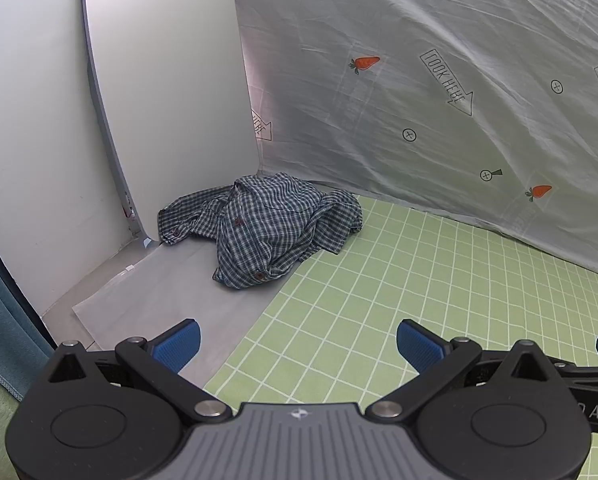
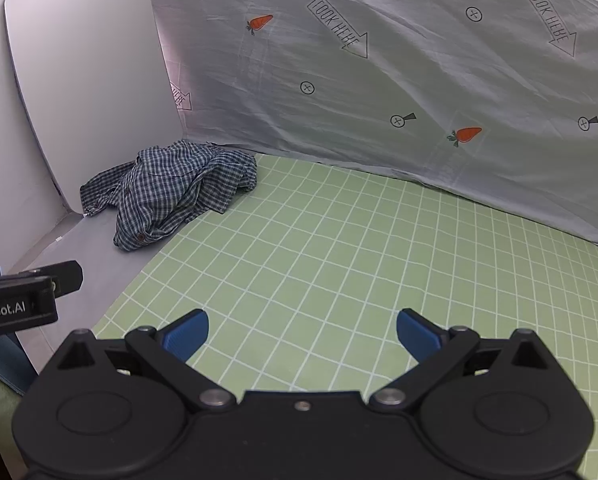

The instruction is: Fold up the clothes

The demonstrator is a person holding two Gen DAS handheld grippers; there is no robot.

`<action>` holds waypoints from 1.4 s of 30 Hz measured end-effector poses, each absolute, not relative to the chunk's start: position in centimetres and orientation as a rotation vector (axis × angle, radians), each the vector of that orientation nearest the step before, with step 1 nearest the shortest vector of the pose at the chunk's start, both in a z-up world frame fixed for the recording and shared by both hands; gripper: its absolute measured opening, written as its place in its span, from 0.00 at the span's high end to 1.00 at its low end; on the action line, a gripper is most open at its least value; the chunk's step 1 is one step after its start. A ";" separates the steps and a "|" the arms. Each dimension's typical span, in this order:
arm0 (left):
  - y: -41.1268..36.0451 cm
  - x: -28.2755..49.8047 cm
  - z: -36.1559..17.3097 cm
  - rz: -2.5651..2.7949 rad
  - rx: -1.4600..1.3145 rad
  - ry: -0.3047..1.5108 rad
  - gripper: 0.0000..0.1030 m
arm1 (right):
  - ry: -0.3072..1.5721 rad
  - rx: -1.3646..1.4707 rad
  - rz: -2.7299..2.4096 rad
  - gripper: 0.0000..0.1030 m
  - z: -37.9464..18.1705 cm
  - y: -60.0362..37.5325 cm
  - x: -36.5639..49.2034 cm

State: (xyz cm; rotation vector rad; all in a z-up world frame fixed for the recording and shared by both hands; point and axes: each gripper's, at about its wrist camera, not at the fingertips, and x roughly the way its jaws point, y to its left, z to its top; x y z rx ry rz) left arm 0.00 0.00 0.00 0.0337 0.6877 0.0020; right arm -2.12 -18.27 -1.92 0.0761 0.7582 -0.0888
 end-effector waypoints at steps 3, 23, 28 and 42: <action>0.0 0.2 -0.2 0.002 0.034 0.690 0.00 | 0.760 0.075 -0.090 0.01 -1.7 -18.4 -2.0; 0.3 0.1 -0.5 -0.005 0.036 0.692 0.00 | 0.768 0.076 -0.089 0.01 -2.0 -18.3 -1.9; 0.0 0.1 -0.6 -0.007 0.037 0.693 0.00 | 0.768 0.077 -0.089 0.01 -2.0 -18.3 -2.0; -0.4 0.1 -0.2 -0.010 0.036 0.701 0.00 | 0.770 0.078 -0.089 0.01 -2.1 -18.2 -2.1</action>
